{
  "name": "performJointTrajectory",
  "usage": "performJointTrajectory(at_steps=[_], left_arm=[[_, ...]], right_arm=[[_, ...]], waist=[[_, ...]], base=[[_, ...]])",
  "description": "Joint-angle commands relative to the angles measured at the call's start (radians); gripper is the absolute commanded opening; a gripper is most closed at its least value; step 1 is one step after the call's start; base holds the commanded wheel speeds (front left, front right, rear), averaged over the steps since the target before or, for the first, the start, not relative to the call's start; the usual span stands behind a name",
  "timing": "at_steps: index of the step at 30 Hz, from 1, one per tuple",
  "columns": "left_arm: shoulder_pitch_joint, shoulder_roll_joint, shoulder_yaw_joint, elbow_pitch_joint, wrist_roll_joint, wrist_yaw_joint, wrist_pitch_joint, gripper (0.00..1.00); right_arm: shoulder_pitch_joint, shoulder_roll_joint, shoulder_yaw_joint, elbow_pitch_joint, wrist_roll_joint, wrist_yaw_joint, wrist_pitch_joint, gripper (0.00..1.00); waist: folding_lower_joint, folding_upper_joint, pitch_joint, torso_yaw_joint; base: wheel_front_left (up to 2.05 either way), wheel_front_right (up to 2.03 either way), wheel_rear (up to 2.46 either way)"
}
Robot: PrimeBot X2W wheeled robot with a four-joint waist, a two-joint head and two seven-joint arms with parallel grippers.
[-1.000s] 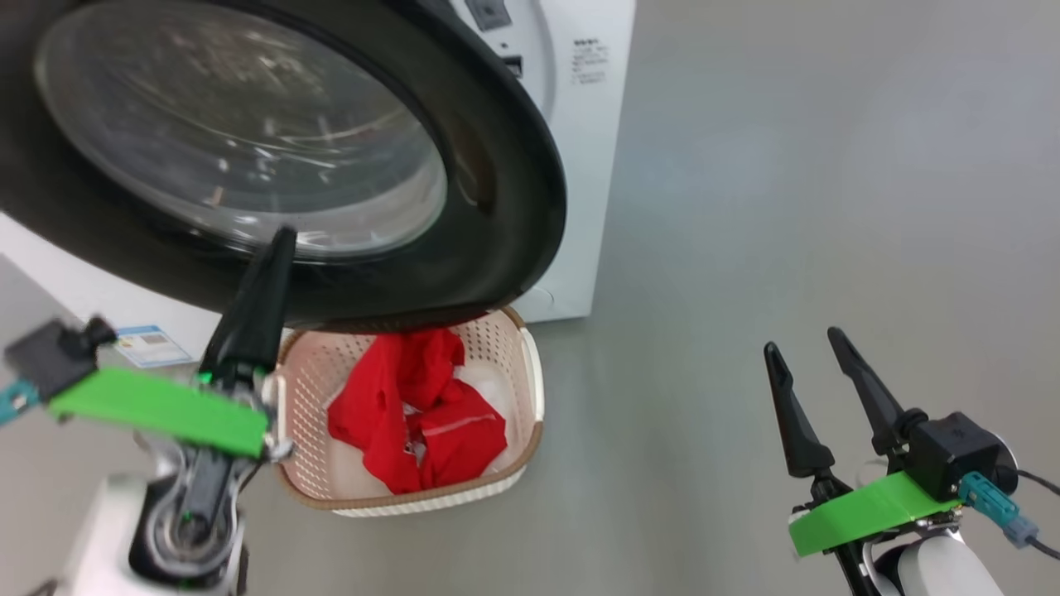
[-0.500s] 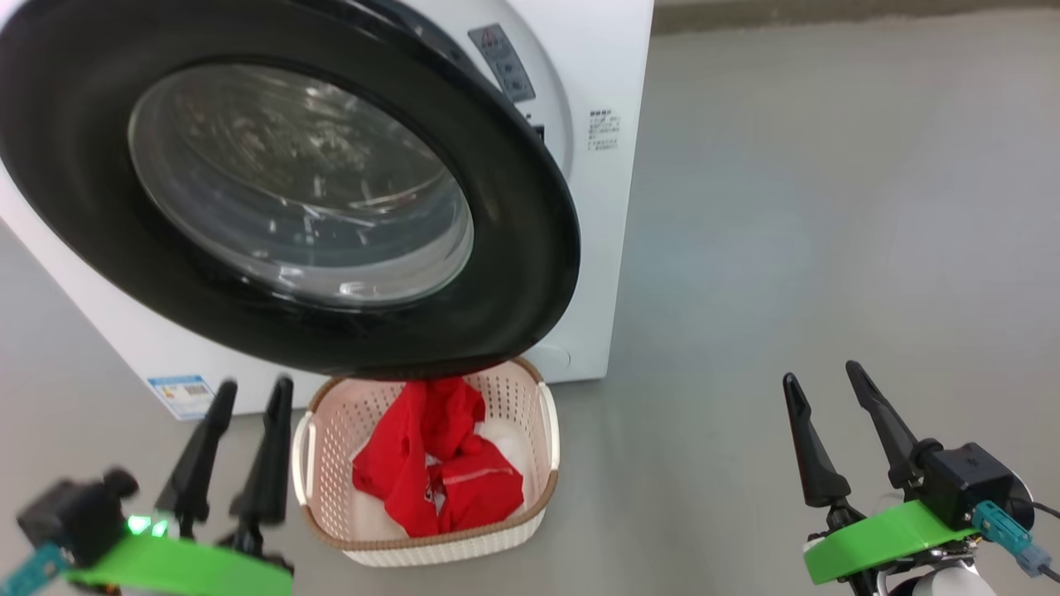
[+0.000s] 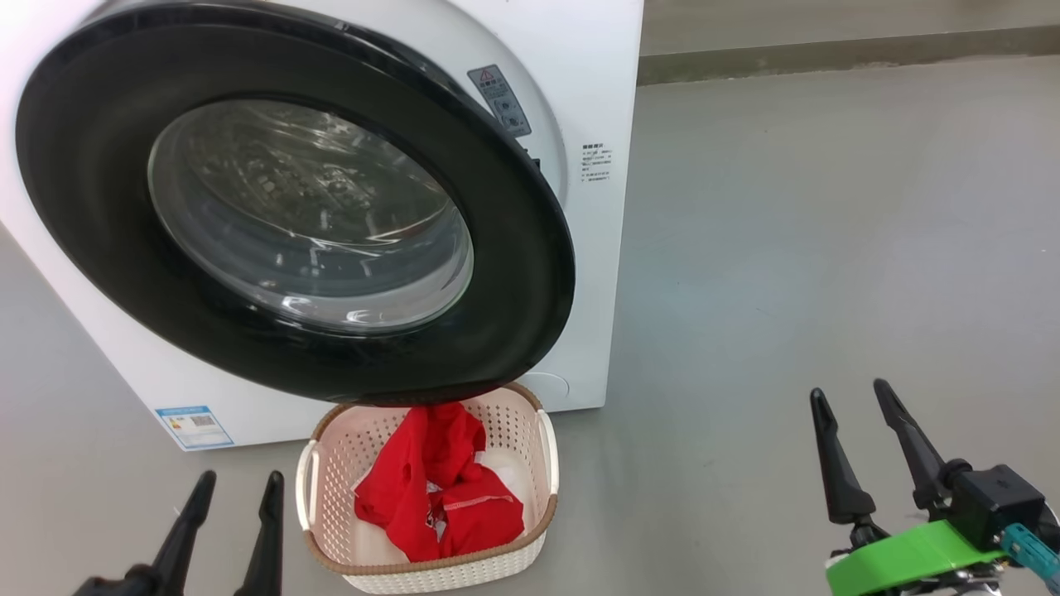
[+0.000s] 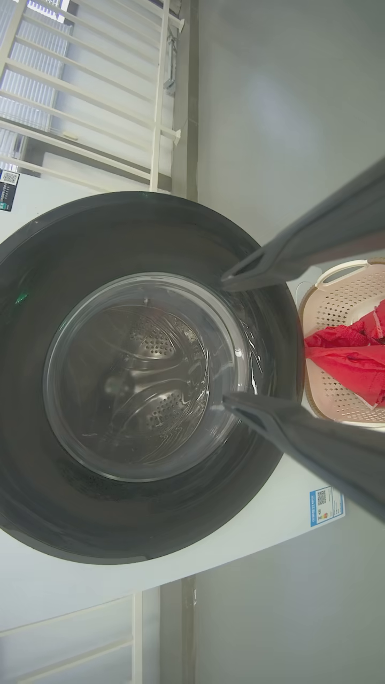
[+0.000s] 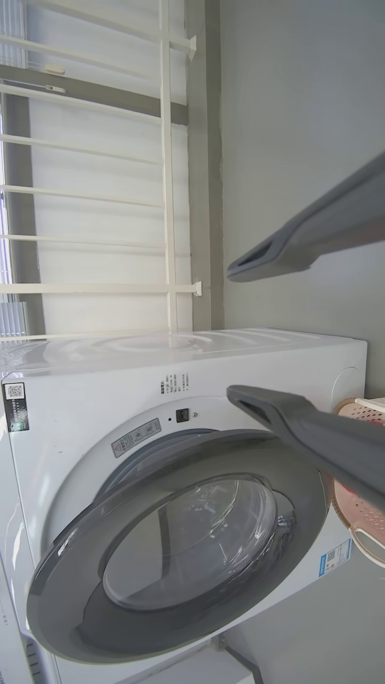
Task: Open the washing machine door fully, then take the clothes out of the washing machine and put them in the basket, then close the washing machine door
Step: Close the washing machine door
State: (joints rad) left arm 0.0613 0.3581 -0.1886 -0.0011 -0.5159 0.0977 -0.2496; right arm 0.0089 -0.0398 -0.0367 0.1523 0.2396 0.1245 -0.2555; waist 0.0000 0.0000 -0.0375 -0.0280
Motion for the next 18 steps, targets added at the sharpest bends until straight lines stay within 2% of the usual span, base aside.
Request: performJointTrajectory(at_steps=[1, 7, 18], left_arm=[[-0.014, 0.003, 0.052, -0.034, 0.020, 0.010, -0.012, 1.00], [0.015, -0.027, 0.084, -0.052, 0.081, 0.015, -0.012, 1.00], [0.032, -0.064, 0.129, -0.051, 0.136, -0.023, -0.012, 1.00]], right_arm=[[-0.007, -0.010, 0.014, -0.031, 0.008, 0.006, -0.006, 1.00], [0.005, -0.010, 0.021, -0.030, 0.015, 0.006, -0.006, 1.00], [0.010, -0.010, 0.038, -0.022, 0.018, 0.006, -0.006, 1.00]], waist=[[0.0000, 0.0000, -0.003, 0.001], [0.0000, 0.0000, -0.010, -0.001], [0.0000, 0.0000, -0.013, -0.004]], base=[[0.00, 0.00, 0.00], [0.00, 0.00, 0.00], [0.00, 0.00, 0.00]])
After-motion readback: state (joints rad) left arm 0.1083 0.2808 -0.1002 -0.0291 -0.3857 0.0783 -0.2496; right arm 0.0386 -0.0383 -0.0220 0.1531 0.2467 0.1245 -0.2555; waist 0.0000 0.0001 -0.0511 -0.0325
